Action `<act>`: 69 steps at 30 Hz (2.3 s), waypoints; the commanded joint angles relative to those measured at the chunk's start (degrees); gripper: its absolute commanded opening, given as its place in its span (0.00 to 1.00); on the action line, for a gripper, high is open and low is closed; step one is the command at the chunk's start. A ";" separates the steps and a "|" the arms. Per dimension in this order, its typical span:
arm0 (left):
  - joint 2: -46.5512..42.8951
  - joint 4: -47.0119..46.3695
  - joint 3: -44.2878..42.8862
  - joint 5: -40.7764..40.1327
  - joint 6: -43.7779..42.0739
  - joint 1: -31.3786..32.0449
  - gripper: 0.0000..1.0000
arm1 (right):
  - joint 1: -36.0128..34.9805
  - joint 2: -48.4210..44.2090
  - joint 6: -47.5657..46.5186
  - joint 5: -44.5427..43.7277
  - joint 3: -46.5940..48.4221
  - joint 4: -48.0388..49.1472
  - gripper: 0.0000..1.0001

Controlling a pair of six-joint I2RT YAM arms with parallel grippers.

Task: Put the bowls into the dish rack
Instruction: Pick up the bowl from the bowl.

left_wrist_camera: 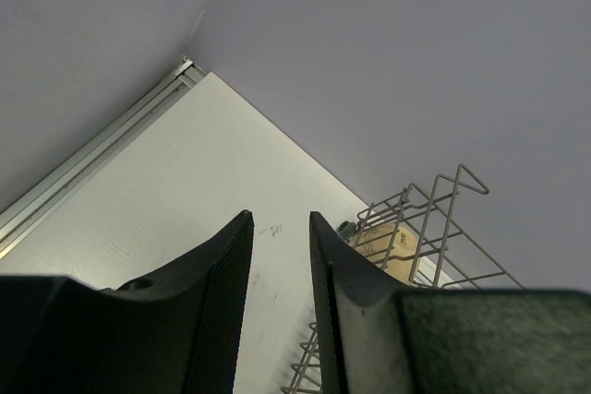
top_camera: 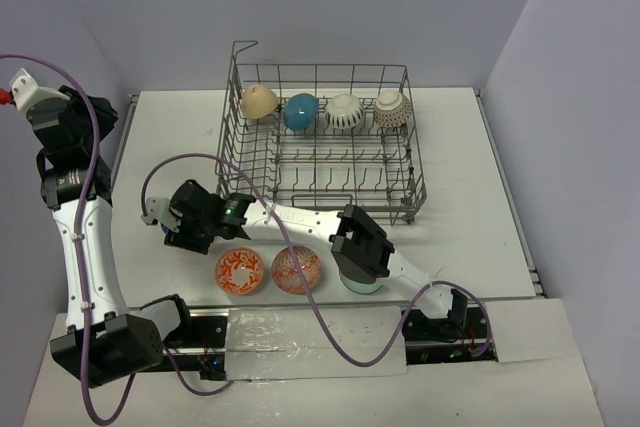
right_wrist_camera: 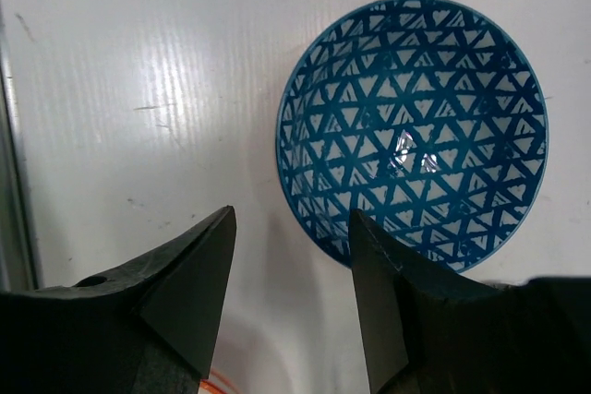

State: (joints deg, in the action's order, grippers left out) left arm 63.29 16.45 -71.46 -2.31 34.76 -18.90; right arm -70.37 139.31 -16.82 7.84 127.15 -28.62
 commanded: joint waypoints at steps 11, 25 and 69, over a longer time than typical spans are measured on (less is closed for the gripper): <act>-0.09 -3.53 0.09 3.10 1.18 -1.32 0.36 | -0.47 1.94 -0.85 -2.91 3.01 3.66 0.52; -0.09 -3.88 0.27 4.24 1.62 -1.58 0.36 | -0.47 2.02 -1.02 -4.76 2.84 4.54 0.42; 0.35 -4.93 0.97 7.31 3.21 -2.99 0.35 | -0.47 1.06 -0.85 -7.75 -1.82 6.38 0.11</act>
State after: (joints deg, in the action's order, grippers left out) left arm 63.64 14.31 -70.50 3.81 37.34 -21.45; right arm -70.87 140.84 -17.89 1.39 126.21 -22.63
